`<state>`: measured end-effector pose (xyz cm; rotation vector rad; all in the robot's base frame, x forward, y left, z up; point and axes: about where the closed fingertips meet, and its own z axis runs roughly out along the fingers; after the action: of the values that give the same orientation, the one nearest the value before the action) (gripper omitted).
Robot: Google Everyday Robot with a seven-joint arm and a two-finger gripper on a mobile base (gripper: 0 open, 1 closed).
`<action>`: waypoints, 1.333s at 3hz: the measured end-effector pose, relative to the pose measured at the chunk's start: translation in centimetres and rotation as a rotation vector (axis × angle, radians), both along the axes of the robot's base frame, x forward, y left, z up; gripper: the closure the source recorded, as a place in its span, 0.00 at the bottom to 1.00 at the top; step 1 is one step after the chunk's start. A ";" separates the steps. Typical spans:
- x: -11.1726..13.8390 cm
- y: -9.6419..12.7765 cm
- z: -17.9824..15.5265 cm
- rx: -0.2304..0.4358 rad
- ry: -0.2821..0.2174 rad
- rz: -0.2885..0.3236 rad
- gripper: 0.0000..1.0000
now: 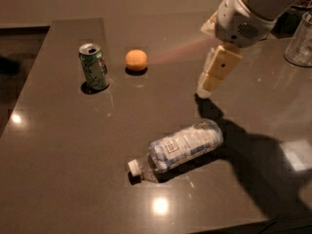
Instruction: Move green can near blue plastic bottle
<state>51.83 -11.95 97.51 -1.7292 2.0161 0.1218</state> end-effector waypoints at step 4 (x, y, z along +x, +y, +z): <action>8.9 16.3 -1.5 0.189 -0.003 0.120 0.00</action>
Offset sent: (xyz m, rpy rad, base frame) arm 0.0779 0.1414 -0.0063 0.1747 0.0070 0.1476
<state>60.77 4.32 96.06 -1.7268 1.8340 0.3386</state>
